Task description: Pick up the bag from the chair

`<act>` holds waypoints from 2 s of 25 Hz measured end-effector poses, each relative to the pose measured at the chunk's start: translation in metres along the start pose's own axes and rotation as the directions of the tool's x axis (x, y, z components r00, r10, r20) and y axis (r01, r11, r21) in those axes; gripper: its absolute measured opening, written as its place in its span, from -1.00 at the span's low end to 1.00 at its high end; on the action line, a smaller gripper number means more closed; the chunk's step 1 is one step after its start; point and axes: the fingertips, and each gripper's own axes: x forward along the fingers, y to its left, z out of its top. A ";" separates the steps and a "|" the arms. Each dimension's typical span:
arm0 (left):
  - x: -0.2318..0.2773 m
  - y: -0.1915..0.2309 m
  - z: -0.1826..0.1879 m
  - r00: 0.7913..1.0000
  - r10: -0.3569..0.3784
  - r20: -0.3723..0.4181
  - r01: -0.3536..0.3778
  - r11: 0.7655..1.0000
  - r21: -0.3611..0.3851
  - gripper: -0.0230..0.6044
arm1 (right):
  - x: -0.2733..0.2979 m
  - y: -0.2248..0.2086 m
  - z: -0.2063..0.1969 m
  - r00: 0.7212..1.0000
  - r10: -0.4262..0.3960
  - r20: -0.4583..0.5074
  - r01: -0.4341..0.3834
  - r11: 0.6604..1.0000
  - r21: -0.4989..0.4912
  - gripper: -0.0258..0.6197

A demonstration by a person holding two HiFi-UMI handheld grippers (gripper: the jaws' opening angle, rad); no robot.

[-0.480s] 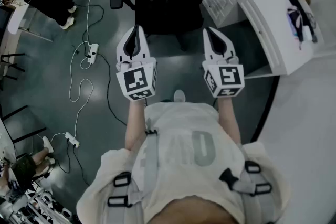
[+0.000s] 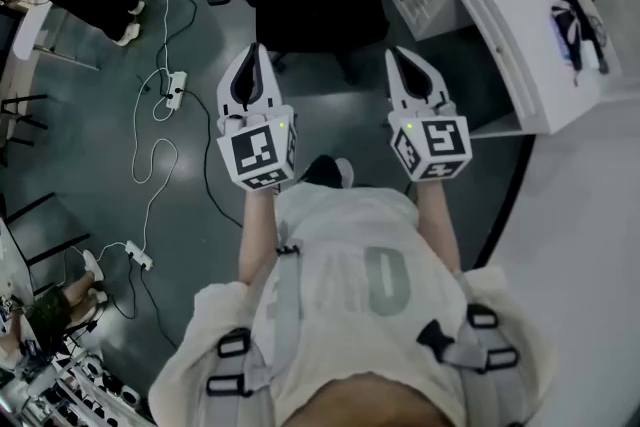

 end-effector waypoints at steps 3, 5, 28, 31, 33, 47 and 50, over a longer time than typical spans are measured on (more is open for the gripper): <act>-0.006 0.005 -0.003 1.000 0.016 -0.004 -0.016 1.000 0.006 -0.91 | 0.001 0.003 -0.005 1.000 0.013 0.005 -0.013 1.000 0.027 -0.91; -0.008 0.010 -0.007 0.999 0.031 -0.014 -0.031 1.000 0.003 -0.91 | 0.001 0.008 -0.009 1.000 0.028 -0.003 -0.028 0.999 0.027 -0.91; 0.106 0.011 0.016 0.998 -0.025 0.054 0.026 1.000 -0.006 -0.91 | 0.068 -0.052 0.018 0.998 -0.049 0.050 0.049 0.999 0.002 -0.91; 0.127 0.017 0.014 0.997 -0.040 0.064 0.044 0.996 -0.071 -0.91 | 0.091 -0.059 0.016 0.997 -0.062 0.047 0.062 0.998 0.003 -0.91; 0.145 0.024 0.016 0.997 -0.042 0.069 0.047 0.997 -0.064 -0.91 | 0.111 -0.060 0.016 0.997 -0.060 0.041 0.061 0.998 -0.012 -0.91; 0.319 0.096 0.017 0.997 -0.051 0.056 0.055 0.997 -0.062 -0.91 | 0.288 -0.096 0.046 0.997 -0.076 -0.011 0.075 0.996 -0.057 -0.91; 0.354 0.108 0.016 0.995 -0.077 0.055 0.081 0.995 -0.064 -0.91 | 0.328 -0.099 0.052 0.997 -0.073 -0.014 0.072 0.995 -0.070 -0.91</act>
